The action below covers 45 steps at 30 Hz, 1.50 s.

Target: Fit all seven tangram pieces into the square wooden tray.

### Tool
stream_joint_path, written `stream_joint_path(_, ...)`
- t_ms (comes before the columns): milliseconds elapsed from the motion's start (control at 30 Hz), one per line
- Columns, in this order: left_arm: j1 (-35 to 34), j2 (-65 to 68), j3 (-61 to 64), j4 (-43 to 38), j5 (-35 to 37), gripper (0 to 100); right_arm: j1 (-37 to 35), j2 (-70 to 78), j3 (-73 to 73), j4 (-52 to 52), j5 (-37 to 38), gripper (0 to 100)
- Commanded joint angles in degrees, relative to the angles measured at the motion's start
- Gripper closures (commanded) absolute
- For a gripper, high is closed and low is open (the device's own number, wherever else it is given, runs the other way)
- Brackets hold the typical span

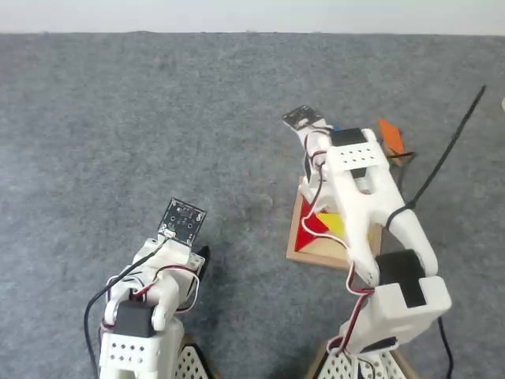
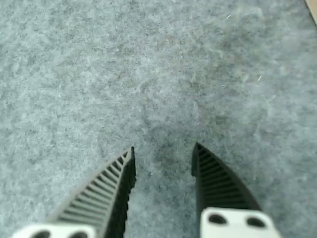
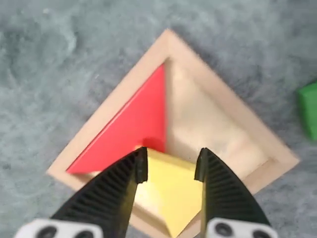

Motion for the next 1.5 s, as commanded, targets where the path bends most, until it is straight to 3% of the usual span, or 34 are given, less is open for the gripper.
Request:
stream_joint_path(0, -0.2, -1.1, -0.7, 0.4, 0.4, 82, 1.8, -3.4, -0.3, -2.4, 0.4, 83.2)
stream_joint_path(300, -0.2, -1.1, -0.7, 0.4, 0.4, 82, 0.4, -4.1, 7.5, -6.3, 1.4, 83.2)
stream_joint_path(667, -0.2, -1.1, -0.7, 0.4, 0.4, 82, -1.5, -4.5, 10.3, -1.0, -0.5, 83.2)
stream_joint_path(967, -0.3, -1.1, -0.7, 0.4, 0.4, 82, -5.6, -20.2, 17.8, -0.9, -3.1, 83.2)
stream_joint_path(1167, -0.3, -1.1, -0.7, 0.4, 0.4, 82, 0.8, -27.6, 20.0, 0.6, -1.3, 83.2)
stream_joint_path(1467, -0.3, -1.1, -0.7, 0.4, 0.4, 82, 8.6, -22.0, 26.1, -8.0, -0.2, 83.2)
